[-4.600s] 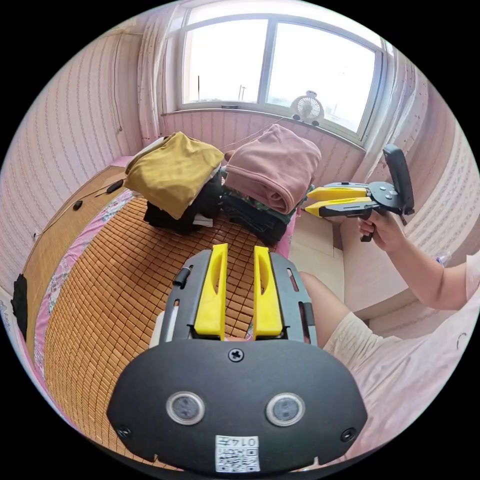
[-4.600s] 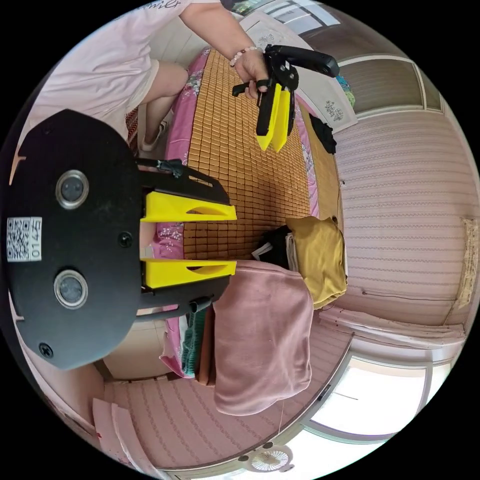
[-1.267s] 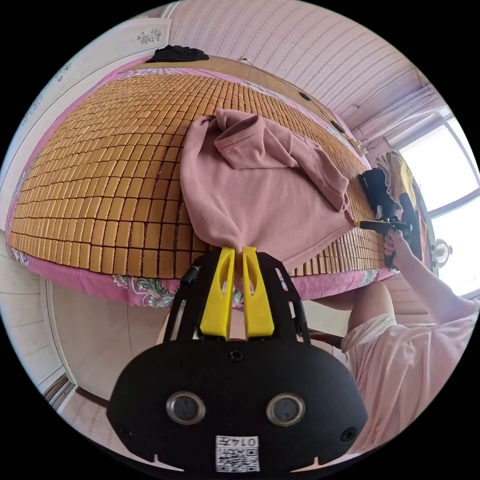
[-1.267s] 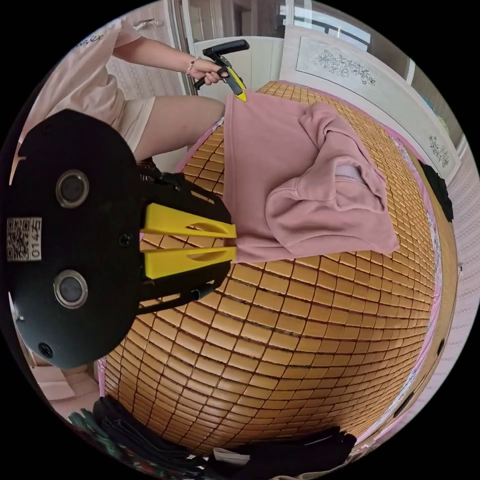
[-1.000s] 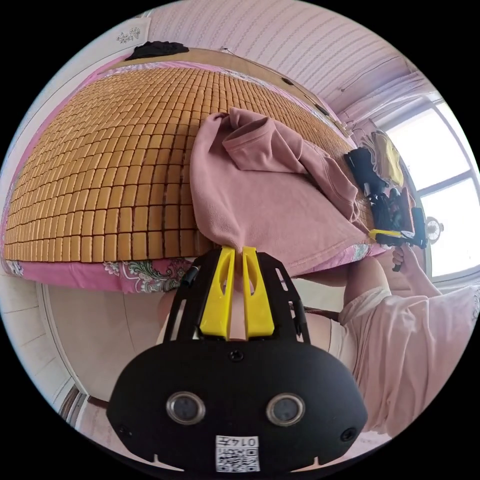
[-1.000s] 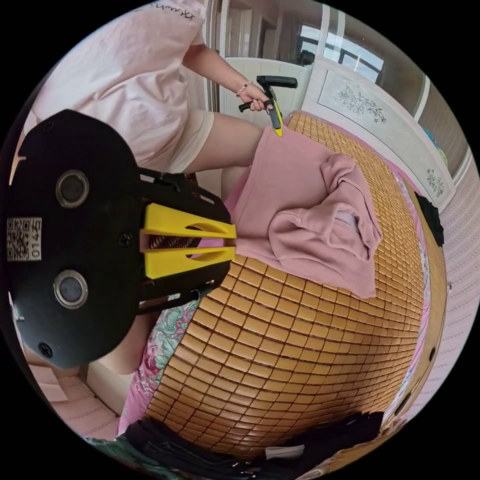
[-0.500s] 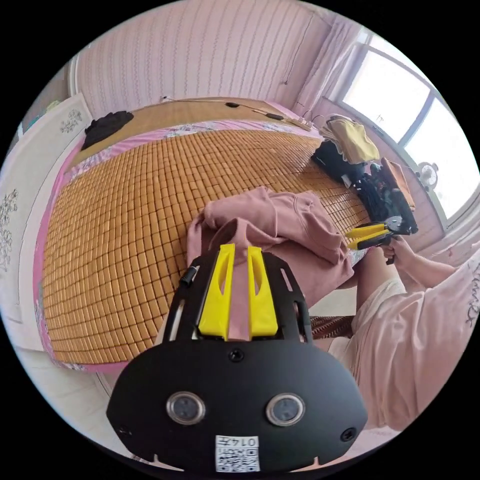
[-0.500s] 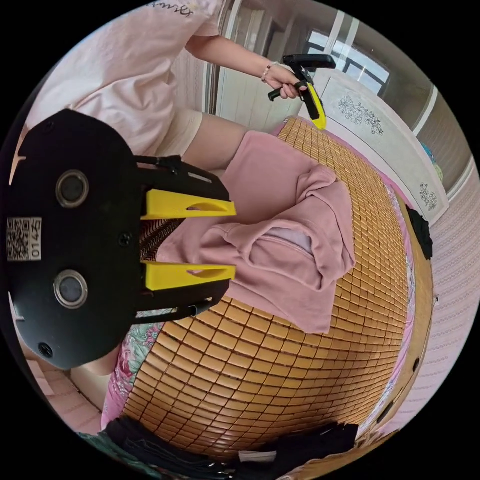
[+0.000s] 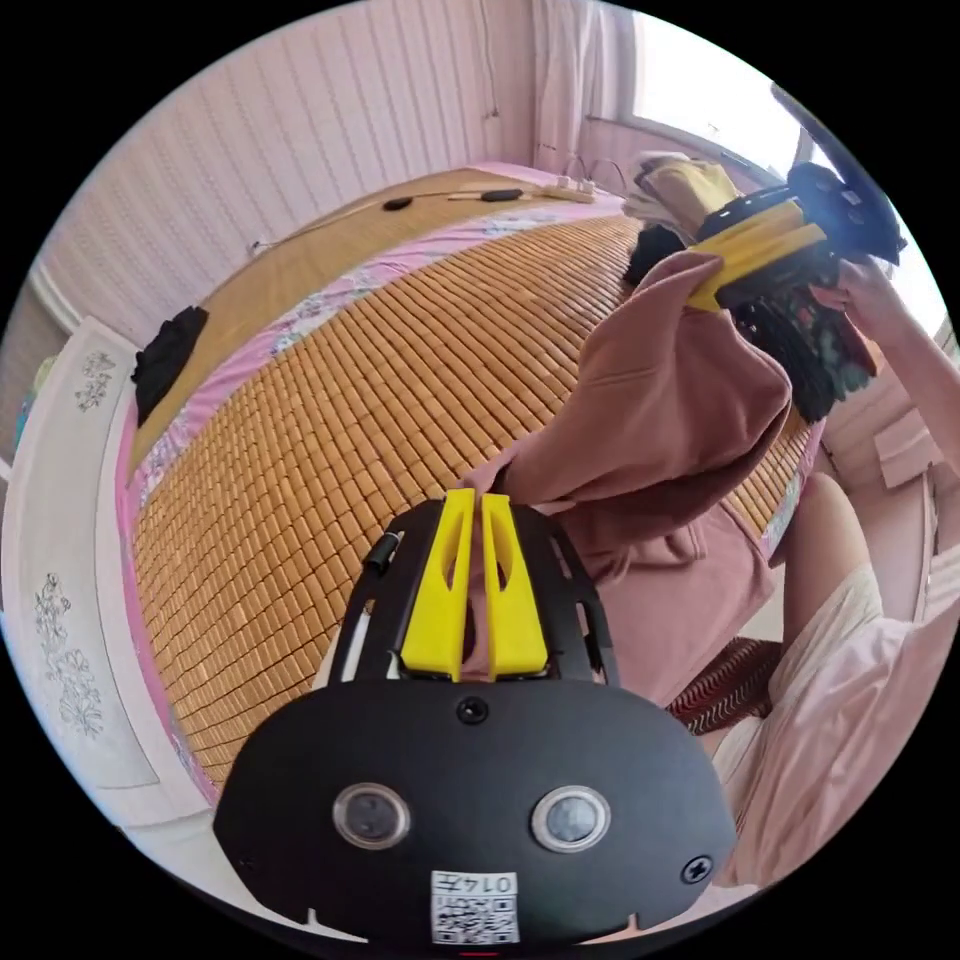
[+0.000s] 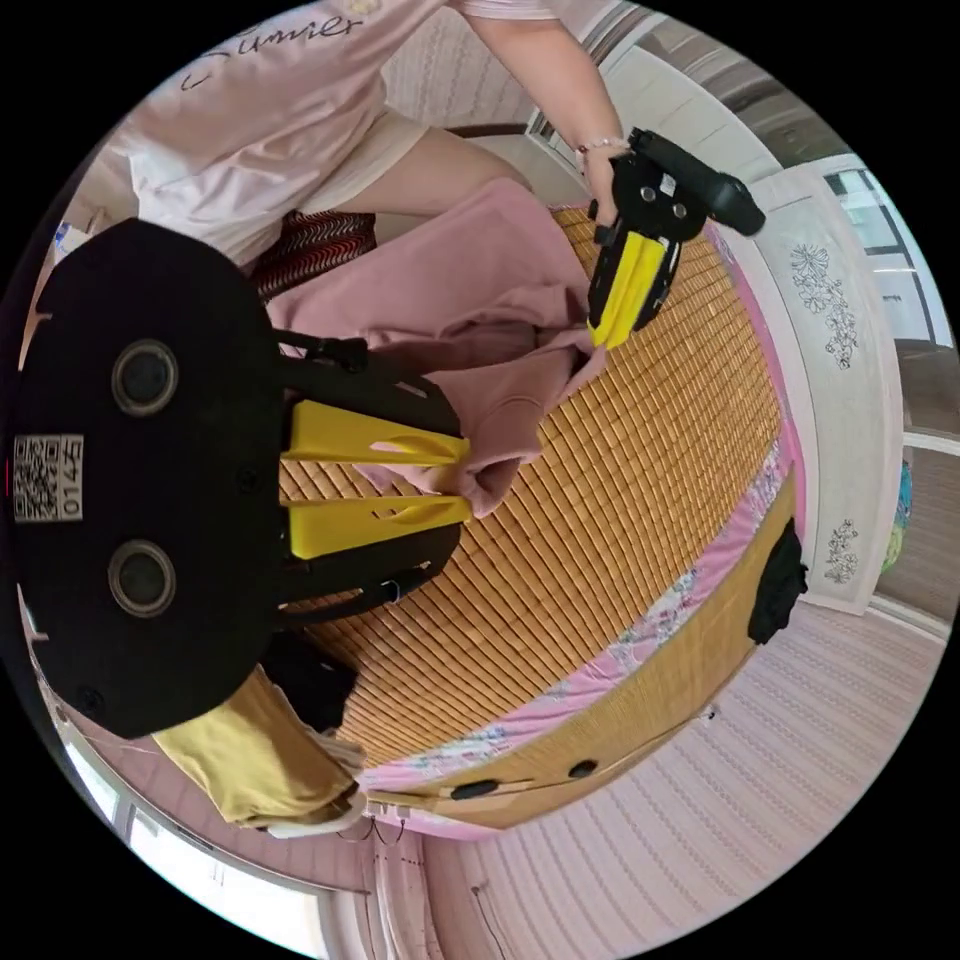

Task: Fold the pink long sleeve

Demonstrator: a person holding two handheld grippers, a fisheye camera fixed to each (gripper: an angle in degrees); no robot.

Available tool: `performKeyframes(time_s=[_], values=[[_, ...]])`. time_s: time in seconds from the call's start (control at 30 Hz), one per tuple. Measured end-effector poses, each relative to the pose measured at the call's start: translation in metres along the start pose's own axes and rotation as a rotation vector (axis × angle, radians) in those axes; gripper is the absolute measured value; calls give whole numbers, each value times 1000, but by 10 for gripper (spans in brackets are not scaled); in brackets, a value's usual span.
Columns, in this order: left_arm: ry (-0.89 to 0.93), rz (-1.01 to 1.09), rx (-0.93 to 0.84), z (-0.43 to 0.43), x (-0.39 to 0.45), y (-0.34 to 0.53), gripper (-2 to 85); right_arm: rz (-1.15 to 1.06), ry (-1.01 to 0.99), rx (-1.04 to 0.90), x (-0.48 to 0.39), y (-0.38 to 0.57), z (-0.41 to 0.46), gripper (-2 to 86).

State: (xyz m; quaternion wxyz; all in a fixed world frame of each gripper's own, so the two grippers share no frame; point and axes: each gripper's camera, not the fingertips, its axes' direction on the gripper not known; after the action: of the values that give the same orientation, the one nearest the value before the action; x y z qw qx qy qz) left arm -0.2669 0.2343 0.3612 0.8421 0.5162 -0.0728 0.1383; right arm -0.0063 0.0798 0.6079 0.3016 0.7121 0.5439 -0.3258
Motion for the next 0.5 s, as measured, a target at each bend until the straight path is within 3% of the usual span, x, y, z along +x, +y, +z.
performKeyframes(time_s=[0.07, 0.13, 0.3, 0.37, 0.5], values=[[-10, -119, 75, -17, -31, -1, -2, 104, 182, 48, 40, -41, -16, 68], [-24, -221, 81, -22, -57, 4, 6, 220, 222, 50, 59, -51, -16, 80], [87, -190, 67, -11, -53, 38, 32, 188, -65, 123, 6, -19, 1, 95], [129, -131, 14, 3, -34, 46, 45, 104, -222, 56, -57, 6, 37, 96], [230, -87, 14, 14, 7, 69, 50, 41, -315, -35, -143, 23, 83, 111]])
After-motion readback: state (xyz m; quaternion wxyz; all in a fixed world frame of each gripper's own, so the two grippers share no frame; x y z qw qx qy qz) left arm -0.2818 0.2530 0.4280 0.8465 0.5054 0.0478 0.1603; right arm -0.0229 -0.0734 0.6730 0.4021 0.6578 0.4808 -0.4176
